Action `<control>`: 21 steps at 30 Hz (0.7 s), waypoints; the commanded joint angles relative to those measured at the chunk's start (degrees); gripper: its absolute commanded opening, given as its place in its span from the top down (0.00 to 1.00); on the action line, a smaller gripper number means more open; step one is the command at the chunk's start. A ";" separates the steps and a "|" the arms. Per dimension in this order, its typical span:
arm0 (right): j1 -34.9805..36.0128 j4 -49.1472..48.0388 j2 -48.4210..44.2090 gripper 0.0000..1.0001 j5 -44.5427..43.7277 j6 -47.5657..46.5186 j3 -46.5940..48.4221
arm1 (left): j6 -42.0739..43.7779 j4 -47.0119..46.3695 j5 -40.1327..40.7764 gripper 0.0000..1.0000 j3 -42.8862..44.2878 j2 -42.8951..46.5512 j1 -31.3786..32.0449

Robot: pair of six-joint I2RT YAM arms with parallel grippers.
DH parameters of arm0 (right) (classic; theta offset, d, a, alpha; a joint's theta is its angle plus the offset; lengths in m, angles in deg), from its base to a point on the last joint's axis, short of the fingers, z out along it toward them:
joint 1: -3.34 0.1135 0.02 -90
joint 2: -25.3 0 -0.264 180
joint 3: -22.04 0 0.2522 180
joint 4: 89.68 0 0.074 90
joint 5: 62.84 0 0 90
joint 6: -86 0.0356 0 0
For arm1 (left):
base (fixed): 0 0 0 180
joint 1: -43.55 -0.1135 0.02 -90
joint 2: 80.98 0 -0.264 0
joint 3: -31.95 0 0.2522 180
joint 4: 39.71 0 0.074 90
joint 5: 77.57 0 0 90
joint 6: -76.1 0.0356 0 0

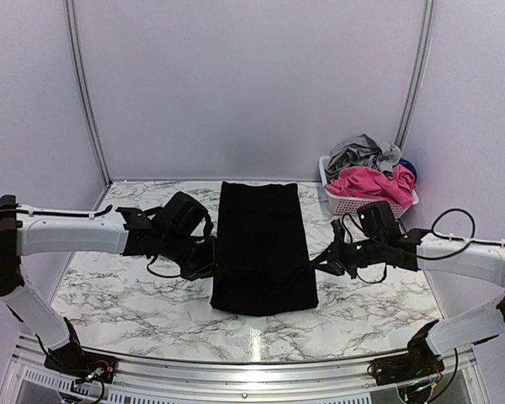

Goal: Fold and stack the mixed laundry pile
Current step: Pick up the rectangle-folded T-shirt from the center of the board, then fold the rectangle-folded T-shirt at the center of the board.

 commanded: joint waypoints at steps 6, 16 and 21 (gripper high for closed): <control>-10.71 -5.71 21.56 1.00 7.46 -14.03 18.37 | 11.26 4.60 -4.82 1.00 17.29 -14.80 -12.62; -14.19 -5.89 38.24 1.00 9.97 -16.60 32.54 | 12.97 4.72 -8.03 1.00 29.67 -29.59 -17.84; -15.70 -6.30 42.05 1.00 10.50 -17.35 35.11 | 13.81 4.49 -7.47 1.00 32.30 -32.93 -19.41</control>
